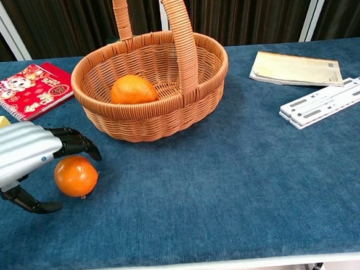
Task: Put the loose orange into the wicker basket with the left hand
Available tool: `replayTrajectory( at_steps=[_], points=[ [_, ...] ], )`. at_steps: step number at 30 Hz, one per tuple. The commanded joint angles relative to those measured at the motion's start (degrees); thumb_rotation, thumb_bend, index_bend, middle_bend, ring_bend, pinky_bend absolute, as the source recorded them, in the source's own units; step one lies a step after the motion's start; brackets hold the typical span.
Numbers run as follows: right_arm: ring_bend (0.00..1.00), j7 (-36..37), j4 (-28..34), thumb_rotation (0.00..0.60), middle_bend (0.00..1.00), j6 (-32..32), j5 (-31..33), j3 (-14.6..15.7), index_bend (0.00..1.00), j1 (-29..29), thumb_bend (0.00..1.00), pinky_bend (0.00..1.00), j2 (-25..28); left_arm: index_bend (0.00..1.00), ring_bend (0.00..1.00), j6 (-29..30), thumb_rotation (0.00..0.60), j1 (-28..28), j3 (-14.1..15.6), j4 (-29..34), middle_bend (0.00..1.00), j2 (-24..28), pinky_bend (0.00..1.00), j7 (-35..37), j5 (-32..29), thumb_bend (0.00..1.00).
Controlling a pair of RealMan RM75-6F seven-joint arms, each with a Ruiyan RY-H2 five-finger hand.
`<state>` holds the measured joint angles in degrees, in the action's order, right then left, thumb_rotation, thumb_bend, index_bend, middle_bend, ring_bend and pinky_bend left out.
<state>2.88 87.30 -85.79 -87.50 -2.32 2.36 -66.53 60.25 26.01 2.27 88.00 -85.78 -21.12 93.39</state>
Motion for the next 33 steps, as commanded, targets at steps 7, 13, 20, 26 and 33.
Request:
replayTrajectory(
  at_steps=[7, 13, 20, 26, 33],
  points=[
    [0.0, -1.0, 0.1, 0.6, 0.0, 0.1, 0.8, -0.3, 0.0, 0.0, 0.23, 0.0, -0.3, 0.43, 0.38, 1.7, 0.6, -0.1, 0.0, -2.4, 0.42, -2.5, 0.65, -0.4, -0.3, 0.27],
    [0.0, -0.9, 0.1, 0.6, 0.0, 0.5, 0.5, -0.1, 0.0, 0.1, 0.23, 0.0, 0.0, 0.49, 0.44, 3.1, 0.6, -0.2, 0.5, -2.0, 0.47, -2.4, 0.68, -0.2, 0.5, 0.3],
    [0.0, -1.2, 0.4, 0.6, 0.0, 1.0, 0.7, 0.0, 0.0, 0.3, 0.27, 0.0, 0.2, 0.5, 0.47, 7.3, 0.6, -1.2, 1.5, 3.2, 0.48, 1.9, 0.69, 1.7, 2.7, 0.31],
    [0.0, -1.1, 0.5, 0.6, 0.0, 1.2, 0.7, 0.1, 0.0, 0.4, 0.27, 0.0, 0.3, 0.5, 0.47, 15.2, 0.6, -3.5, 0.7, 9.7, 0.49, 9.2, 0.69, 2.6, 5.2, 0.31],
    [0.0, -0.6, 0.7, 0.6, 0.0, 0.9, 0.2, 0.3, 0.0, 0.3, 0.27, 0.0, 0.4, 0.47, 0.47, 15.6, 0.6, -1.2, -5.8, 14.2, 0.49, 14.9, 0.69, 7.9, 0.7, 0.31]
  ],
)
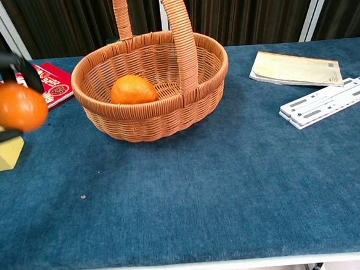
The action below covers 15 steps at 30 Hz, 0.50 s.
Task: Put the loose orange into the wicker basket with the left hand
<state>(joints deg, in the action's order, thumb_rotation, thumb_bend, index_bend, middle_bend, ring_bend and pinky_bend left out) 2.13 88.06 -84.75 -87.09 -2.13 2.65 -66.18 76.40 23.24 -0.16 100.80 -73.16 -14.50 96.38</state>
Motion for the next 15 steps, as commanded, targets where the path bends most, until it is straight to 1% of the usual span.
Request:
replayTrajectory(
  at_steps=[1, 2, 4, 5, 9, 11, 15],
  points=[
    [0.0, 0.2, -0.1, 0.6, 0.0, -0.1, -0.1, 0.1, 0.0, 0.0, 0.27, 0.0, 0.0, 0.47, 0.47, -1.2, 0.6, 2.3, -4.4, 1.2, 0.49, 2.4, 0.69, 1.0, -3.1, 0.31],
    [0.0, 0.2, -0.1, 0.6, 0.0, -0.1, 0.0, 0.1, 0.0, -0.1, 0.27, 0.0, 0.0, 0.47, 0.47, -2.4, 0.6, 3.4, -5.7, 0.8, 0.49, 2.2, 0.69, 0.7, -4.3, 0.31],
    [0.0, 0.4, 0.0, 0.6, 0.0, -0.1, 0.2, 0.0, 0.0, -0.1, 0.27, 0.0, 0.0, 0.46, 0.47, -5.0, 0.6, 5.3, -7.4, 0.2, 0.49, 1.6, 0.69, 1.1, -6.6, 0.31],
    [0.0, 0.4, 0.1, 0.6, 0.0, -0.1, 0.2, 0.0, 0.0, -0.1, 0.27, 0.0, 0.0, 0.46, 0.47, -7.2, 0.6, 6.7, -8.4, -0.2, 0.49, 1.2, 0.69, 1.6, -8.2, 0.31],
    [0.0, 0.8, 0.0, 0.6, 0.0, -0.2, 0.3, -0.1, 0.0, -0.2, 0.27, 0.0, 0.1, 0.45, 0.47, -14.1, 0.6, 11.6, -11.2, -2.7, 0.49, -1.1, 0.69, 1.9, -13.2, 0.31],
    [0.0, 1.1, -0.2, 0.6, 0.0, -0.1, 0.5, -0.2, 0.0, -0.2, 0.27, 0.0, 0.2, 0.45, 0.47, -17.2, 0.6, 14.1, -12.5, -4.5, 0.49, -2.8, 0.69, 1.7, -15.7, 0.31],
    [0.0, 2.0, 0.0, 0.6, 0.0, 0.0, 0.8, -0.3, 0.0, -0.2, 0.27, 0.0, 0.5, 0.45, 0.47, -20.7, 0.6, 17.6, -14.0, -8.9, 0.49, -5.8, 0.69, -0.3, -19.2, 0.31]
  ],
)
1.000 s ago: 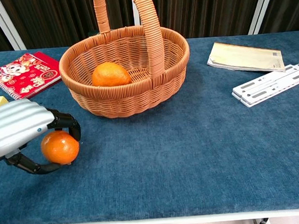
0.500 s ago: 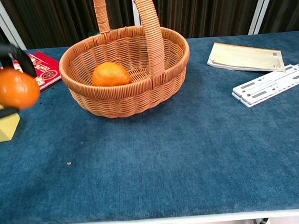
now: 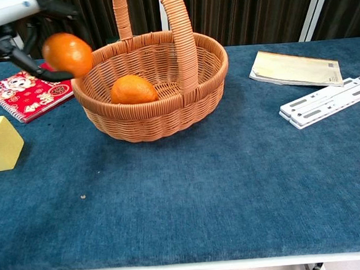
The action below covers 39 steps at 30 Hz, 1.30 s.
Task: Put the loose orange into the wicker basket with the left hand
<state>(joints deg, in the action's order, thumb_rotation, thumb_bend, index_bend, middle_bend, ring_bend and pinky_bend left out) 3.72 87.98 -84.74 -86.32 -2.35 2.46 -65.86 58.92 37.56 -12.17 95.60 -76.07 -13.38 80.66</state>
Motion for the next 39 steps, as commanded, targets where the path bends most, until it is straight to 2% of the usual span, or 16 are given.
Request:
replayTrajectory(
  at_steps=[1, 15, 25, 28, 31, 33, 36, 39],
  points=[
    [0.0, 0.6, 0.0, 0.6, 0.0, 0.1, -0.1, 0.0, 0.0, 0.0, 0.27, 0.0, 0.2, 0.45, 0.47, -3.5, 0.6, 3.9, -2.3, -4.5, 0.49, -3.7, 0.69, -1.6, -4.2, 0.31],
    [0.0, 1.6, -0.6, 0.6, 0.0, 1.6, 1.4, -0.5, 0.0, 0.6, 0.27, 0.0, 0.4, 0.45, 0.47, -11.2, 0.6, 12.3, -4.9, -17.0, 0.49, -13.0, 0.67, 1.6, -12.4, 0.31],
    [0.0, 1.5, -0.8, 0.6, 0.0, 2.0, 1.6, -0.6, 0.0, 0.8, 0.27, 0.0, 0.3, 0.45, 0.46, -10.3, 0.6, 15.9, -5.5, -24.4, 0.49, -17.7, 0.66, 1.3, -12.8, 0.31],
    [0.0, 1.6, -0.9, 0.6, 0.0, 2.1, 1.7, -0.7, 0.0, 0.8, 0.27, 0.0, 0.3, 0.42, 0.44, -10.7, 0.6, 16.8, -5.6, -26.1, 0.47, -18.7, 0.64, 1.6, -13.3, 0.31],
    [0.0, 1.7, -0.9, 0.6, 0.0, 2.0, 1.7, -0.7, 0.0, 0.8, 0.27, 0.0, 0.4, 0.28, 0.32, -12.5, 0.6, 17.5, -5.4, -26.9, 0.33, -19.0, 0.58, 1.9, -14.5, 0.31],
    [0.0, 1.9, -1.0, 0.6, 0.0, 2.0, 1.7, -0.7, 0.0, 0.8, 0.27, 0.0, 0.4, 0.14, 0.18, -13.3, 0.6, 17.8, -5.2, -27.1, 0.17, -18.9, 0.5, 1.9, -15.0, 0.29],
    [0.0, 1.9, -1.0, 0.6, 0.0, 2.2, 1.9, -0.8, 0.0, 0.9, 0.27, 0.0, 0.4, 0.08, 0.12, -11.4, 0.6, 17.8, -5.1, -28.1, 0.08, -19.7, 0.44, 2.4, -14.1, 0.26],
    [0.0, 1.9, -1.0, 0.6, 0.0, 2.5, 2.0, -0.8, 0.0, 1.0, 0.27, 0.0, 0.4, 0.08, 0.11, -10.5, 0.6, 17.6, -5.1, -28.3, 0.06, -19.9, 0.42, 3.1, -14.0, 0.24]
  ],
)
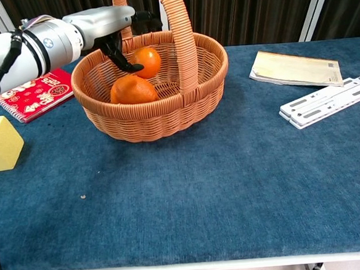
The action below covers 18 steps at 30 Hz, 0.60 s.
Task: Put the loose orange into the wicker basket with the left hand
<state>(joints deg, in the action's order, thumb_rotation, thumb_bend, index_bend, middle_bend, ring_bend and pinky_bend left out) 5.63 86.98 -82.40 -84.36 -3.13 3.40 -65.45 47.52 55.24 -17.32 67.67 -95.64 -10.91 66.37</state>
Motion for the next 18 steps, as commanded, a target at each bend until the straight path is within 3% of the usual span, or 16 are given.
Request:
replayTrajectory(
  at_steps=[1, 11, 18],
  points=[
    [0.0, -0.1, 0.0, 0.6, 0.0, 0.2, 0.0, 0.0, 0.0, 0.1, 0.27, 0.0, 0.0, 0.08, 0.11, 0.9, 0.6, -0.1, 0.1, -0.3, 0.06, -0.3, 0.42, 0.7, 0.2, 0.24],
    [0.0, 0.2, 0.0, 0.6, 0.0, -0.2, 0.0, 0.0, 0.0, -0.1, 0.27, 0.0, 0.1, 0.08, 0.11, 1.7, 0.6, -1.9, 2.2, 6.0, 0.07, 4.2, 0.42, -0.6, 0.1, 0.24],
    [0.0, 0.4, -0.1, 0.6, 0.0, 0.0, 0.1, 0.0, 0.0, 0.0, 0.27, 0.0, 0.2, 0.13, 0.11, 8.0, 0.6, -8.9, 6.6, 22.3, 0.11, 16.2, 0.42, -7.5, -0.3, 0.24]
  ],
)
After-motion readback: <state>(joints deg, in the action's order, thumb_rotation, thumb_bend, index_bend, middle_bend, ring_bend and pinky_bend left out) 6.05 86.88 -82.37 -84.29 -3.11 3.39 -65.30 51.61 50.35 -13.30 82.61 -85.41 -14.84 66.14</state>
